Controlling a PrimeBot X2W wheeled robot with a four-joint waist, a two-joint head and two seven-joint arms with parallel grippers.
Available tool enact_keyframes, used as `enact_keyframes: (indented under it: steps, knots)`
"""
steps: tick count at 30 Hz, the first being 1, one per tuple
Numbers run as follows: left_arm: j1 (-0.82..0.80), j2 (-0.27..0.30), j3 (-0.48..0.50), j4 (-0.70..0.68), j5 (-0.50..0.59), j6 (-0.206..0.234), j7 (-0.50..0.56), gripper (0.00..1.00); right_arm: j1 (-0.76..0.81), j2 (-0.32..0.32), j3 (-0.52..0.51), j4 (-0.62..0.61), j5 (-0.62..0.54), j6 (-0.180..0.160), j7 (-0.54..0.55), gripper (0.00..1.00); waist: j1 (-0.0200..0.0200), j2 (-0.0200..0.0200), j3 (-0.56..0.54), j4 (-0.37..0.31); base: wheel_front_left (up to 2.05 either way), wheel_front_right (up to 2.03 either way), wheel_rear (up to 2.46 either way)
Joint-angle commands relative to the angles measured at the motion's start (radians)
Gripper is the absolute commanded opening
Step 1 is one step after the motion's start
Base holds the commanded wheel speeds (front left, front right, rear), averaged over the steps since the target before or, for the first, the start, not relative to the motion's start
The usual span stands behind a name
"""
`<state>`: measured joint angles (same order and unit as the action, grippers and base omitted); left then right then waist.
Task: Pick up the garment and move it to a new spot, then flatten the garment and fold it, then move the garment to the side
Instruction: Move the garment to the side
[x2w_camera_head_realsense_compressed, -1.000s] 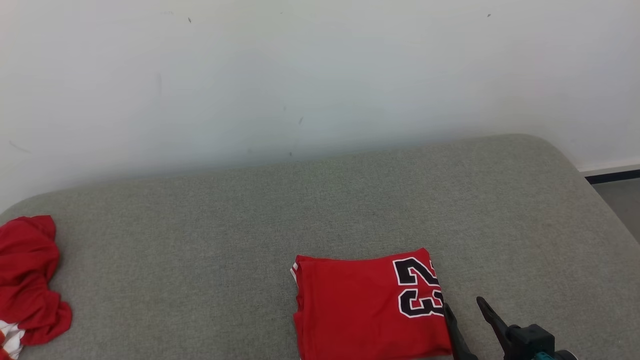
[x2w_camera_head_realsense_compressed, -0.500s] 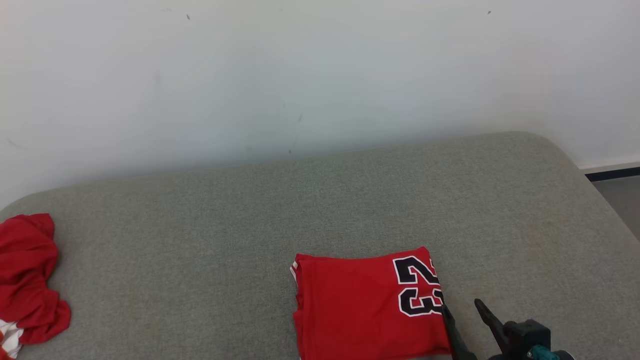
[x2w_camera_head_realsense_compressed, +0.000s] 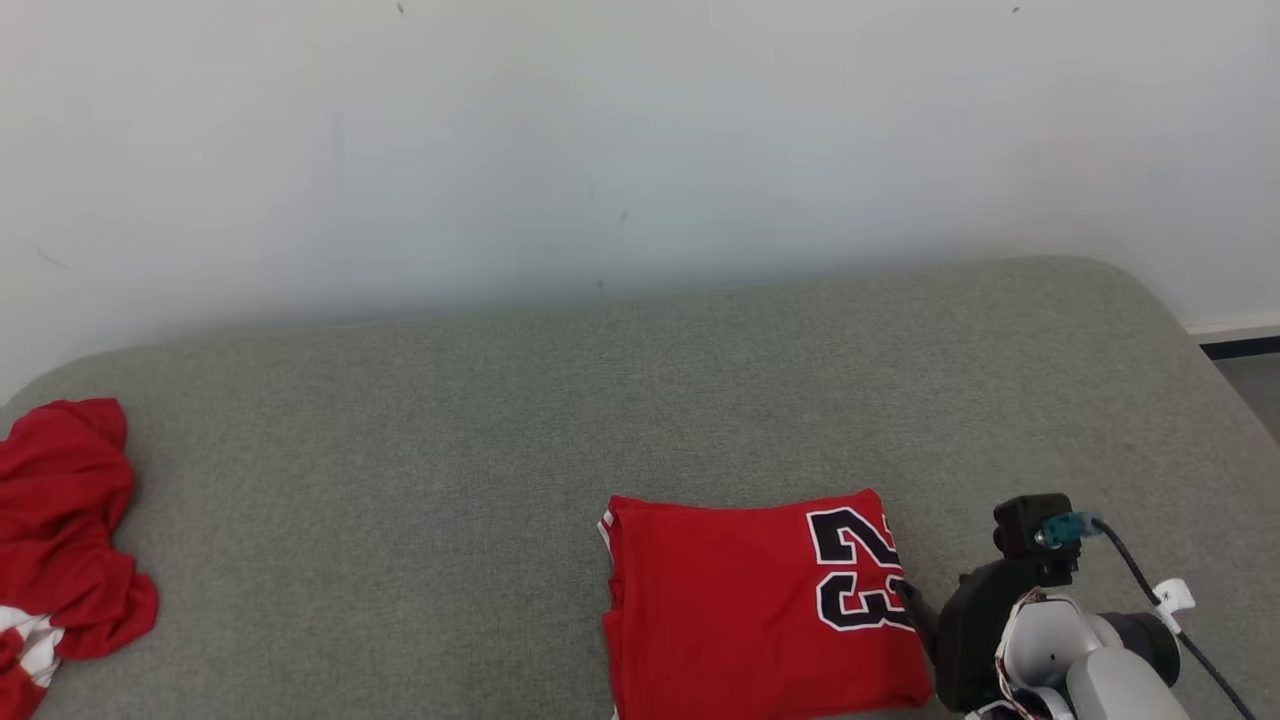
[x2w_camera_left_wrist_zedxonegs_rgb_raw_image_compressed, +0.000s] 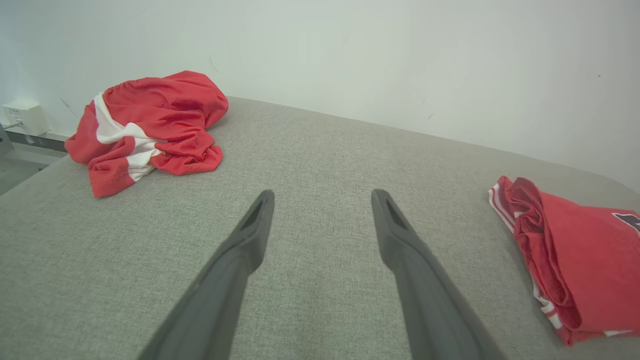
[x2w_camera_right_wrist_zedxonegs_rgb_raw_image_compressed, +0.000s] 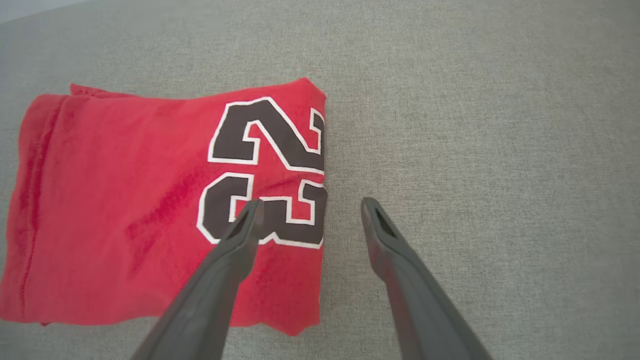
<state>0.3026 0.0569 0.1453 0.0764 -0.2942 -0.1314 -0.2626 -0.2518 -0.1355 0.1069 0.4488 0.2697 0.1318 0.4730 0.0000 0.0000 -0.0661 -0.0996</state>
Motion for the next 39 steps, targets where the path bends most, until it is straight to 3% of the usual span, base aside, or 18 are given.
enact_keyframes:
  steps: [1,7,20,21,22,23,30,39]
  knots:
    - [-0.010,0.000,-0.002,-0.005,0.007,0.002,-0.003,1.00,-0.013,0.001,-0.011,0.003,-0.009,-0.003,0.028,1.00,0.0000,0.0000,0.013,0.015,0.00,0.00,0.00]
    - [-0.024,0.002,-0.027,-0.012,0.012,0.002,-0.003,1.00,-0.049,0.018,-0.088,0.062,-0.046,-0.003,0.218,1.00,0.0000,0.0000,0.057,0.066,0.00,0.00,0.00]
    - [-0.057,0.012,-0.061,-0.036,0.021,0.002,-0.003,1.00,-0.109,0.055,-0.140,0.150,-0.108,-0.003,0.197,1.00,0.0000,0.0000,0.128,0.135,0.00,0.00,0.00]
    - [-0.060,0.011,-0.067,-0.040,0.023,0.002,-0.003,1.00,-0.117,0.055,-0.133,0.159,-0.112,-0.003,0.203,0.89,0.0000,0.0000,0.134,0.137,0.00,0.00,0.00]
    - [-0.064,0.010,-0.073,-0.044,0.025,0.002,-0.003,1.00,-0.127,0.052,-0.128,0.166,-0.117,-0.003,0.201,0.06,0.0000,0.0000,0.139,0.140,0.00,0.00,0.00]
    - [-0.068,0.010,-0.079,-0.049,0.025,0.002,-0.003,1.00,-0.135,0.047,-0.117,0.174,-0.121,-0.003,0.206,0.00,0.0000,0.0000,0.145,0.141,0.00,0.00,0.00]
    - [-0.093,0.005,-0.105,-0.088,0.016,0.002,-0.003,1.00,-0.215,-0.012,-0.047,0.174,-0.143,-0.003,0.171,0.00,0.0000,0.0000,0.183,0.113,0.00,0.00,0.00]
    - [-0.147,0.018,-0.134,-0.142,0.025,0.002,-0.003,1.00,-0.349,-0.084,0.092,0.189,-0.165,-0.003,0.138,0.00,0.0000,0.0000,0.252,-0.022,0.00,0.00,0.00]
